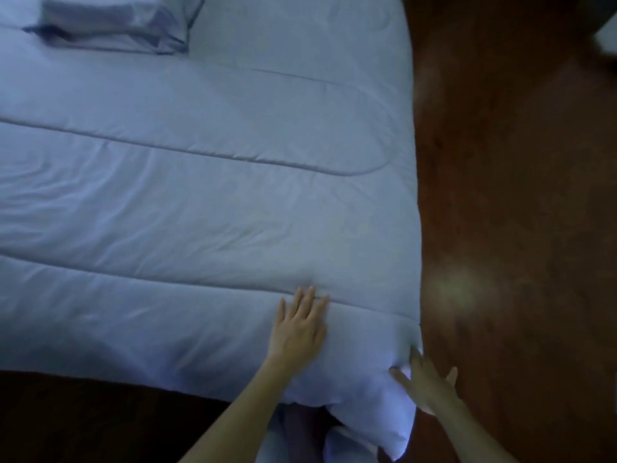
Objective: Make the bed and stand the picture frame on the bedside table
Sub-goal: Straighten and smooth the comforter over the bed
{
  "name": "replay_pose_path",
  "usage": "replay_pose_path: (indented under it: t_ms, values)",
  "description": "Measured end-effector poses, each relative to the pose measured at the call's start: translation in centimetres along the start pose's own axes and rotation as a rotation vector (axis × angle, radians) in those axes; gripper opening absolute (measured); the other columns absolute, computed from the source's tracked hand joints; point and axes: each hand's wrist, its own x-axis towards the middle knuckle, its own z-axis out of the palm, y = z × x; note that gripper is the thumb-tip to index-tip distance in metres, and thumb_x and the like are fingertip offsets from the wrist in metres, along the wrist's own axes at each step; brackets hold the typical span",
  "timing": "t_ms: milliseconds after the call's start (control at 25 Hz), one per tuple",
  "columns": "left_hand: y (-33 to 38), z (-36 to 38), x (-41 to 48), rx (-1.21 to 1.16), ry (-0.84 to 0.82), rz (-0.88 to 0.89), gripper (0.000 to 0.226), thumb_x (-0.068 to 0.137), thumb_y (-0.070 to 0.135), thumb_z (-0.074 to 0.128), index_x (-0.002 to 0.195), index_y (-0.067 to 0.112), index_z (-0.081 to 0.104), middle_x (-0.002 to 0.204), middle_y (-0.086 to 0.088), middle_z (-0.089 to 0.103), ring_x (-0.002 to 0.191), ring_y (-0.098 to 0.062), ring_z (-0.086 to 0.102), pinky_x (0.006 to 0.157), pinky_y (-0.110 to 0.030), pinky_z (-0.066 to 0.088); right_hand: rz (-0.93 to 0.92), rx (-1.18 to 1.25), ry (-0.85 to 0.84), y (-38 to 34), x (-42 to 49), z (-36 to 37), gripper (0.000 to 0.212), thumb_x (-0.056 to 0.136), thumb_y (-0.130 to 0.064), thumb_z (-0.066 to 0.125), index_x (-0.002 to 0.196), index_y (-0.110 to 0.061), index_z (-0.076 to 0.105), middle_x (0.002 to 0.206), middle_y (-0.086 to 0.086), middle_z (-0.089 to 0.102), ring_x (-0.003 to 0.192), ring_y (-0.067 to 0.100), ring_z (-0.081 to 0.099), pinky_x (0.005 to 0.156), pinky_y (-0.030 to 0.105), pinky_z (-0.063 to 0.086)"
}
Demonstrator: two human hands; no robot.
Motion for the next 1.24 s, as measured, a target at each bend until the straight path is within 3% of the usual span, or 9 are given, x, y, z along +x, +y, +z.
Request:
replay_pose_path:
  t_ms: [80,200,280,360,440,600,760,960,1240]
  values:
    - [1.0,0.5,-0.9,0.063,-0.163,-0.107,0.068,0.080,0.051,0.039,0.142,0.023,0.036,0.149,-0.010,0.041,0.132,-0.037,0.045,0.103,-0.060,0.038,0.007,0.009,-0.049,0.2,0.2,-2.1,0.068,0.086,-0.065,0.037,0.145,-0.030,0.032,0.148,-0.001,0.042,0.137,0.021,0.037,0.110,0.065,0.004]
    - [4.0,-1.4,0.9,-0.012,-0.277,-0.463,0.073,0.091,0.044,0.039,0.151,0.013,0.012,0.160,-0.014,0.005,0.145,-0.042,0.012,0.115,-0.055,0.012,-0.101,0.277,-0.006,1.8,2.1,-6.4,0.064,0.078,-0.055,0.043,0.135,-0.027,0.047,0.140,-0.001,0.053,0.127,0.021,0.050,0.111,0.050,0.029]
    - [8.8,-4.5,3.6,-0.244,-0.231,-0.571,0.058,0.095,0.037,0.038,0.145,0.008,0.030,0.154,-0.018,0.026,0.140,-0.039,0.029,0.114,-0.047,0.027,-0.248,0.580,0.075,4.1,2.0,-10.5,0.050,0.083,-0.041,0.054,0.128,-0.019,0.057,0.133,0.003,0.059,0.119,0.016,0.057,0.101,0.033,0.043]
    - [14.6,-8.4,6.3,-0.453,-0.060,-0.458,0.042,0.097,0.033,0.039,0.132,0.013,0.050,0.139,-0.014,0.052,0.127,-0.032,0.049,0.104,-0.037,0.039,-0.378,0.823,0.217,6.6,-0.2,-15.9,0.033,0.092,-0.020,0.055,0.124,-0.013,0.060,0.124,0.002,0.064,0.109,0.010,0.060,0.086,0.014,0.045]
    - [21.3,-11.7,7.9,-0.648,0.161,-0.300,0.032,0.097,0.029,0.044,0.124,0.017,0.059,0.126,-0.006,0.064,0.115,-0.025,0.059,0.098,-0.034,0.044,-0.515,1.021,0.309,10.6,-2.8,-20.9,0.027,0.096,-0.015,0.049,0.120,-0.015,0.060,0.113,-0.002,0.067,0.098,0.005,0.063,0.075,0.005,0.044]
    - [33.6,-17.7,9.8,-1.076,0.305,-0.091,0.023,0.098,0.022,0.041,0.105,0.028,0.062,0.105,0.007,0.068,0.095,-0.010,0.066,0.092,-0.037,0.050,-0.598,1.217,0.473,18.5,-7.0,-27.1,0.025,0.096,-0.017,0.045,0.114,-0.021,0.063,0.104,-0.005,0.071,0.094,0.008,0.069,0.087,0.028,0.052]
    - [40.0,-20.8,11.0,-1.242,0.364,0.014,0.026,0.100,0.017,0.037,0.108,0.022,0.062,0.099,0.009,0.067,0.091,-0.009,0.065,0.087,-0.032,0.050,-0.671,1.312,0.558,22.8,-8.4,-31.5,0.026,0.096,-0.015,0.044,0.113,-0.019,0.064,0.102,0.001,0.072,0.092,0.011,0.071,0.086,0.031,0.055]
    - [39.8,-20.5,14.7,-1.296,0.461,-0.063,0.027,0.099,0.017,0.038,0.105,0.022,0.063,0.095,0.010,0.068,0.090,-0.011,0.065,0.084,-0.030,0.050,-0.694,1.372,0.547,21.9,-5.5,-34.8,0.024,0.096,-0.013,0.045,0.111,-0.016,0.064,0.099,0.003,0.072,0.090,0.013,0.071,0.085,0.034,0.057]
    - [36.6,-18.2,28.0,-1.453,0.630,-0.285,0.025,0.099,0.020,0.040,0.110,0.017,0.062,0.096,0.007,0.066,0.090,-0.010,0.063,0.081,-0.028,0.048,-0.772,1.179,0.491,19.3,6.0,-42.8,0.023,0.096,-0.014,0.047,0.110,-0.018,0.064,0.100,-0.001,0.071,0.090,0.013,0.070,0.082,0.034,0.058]
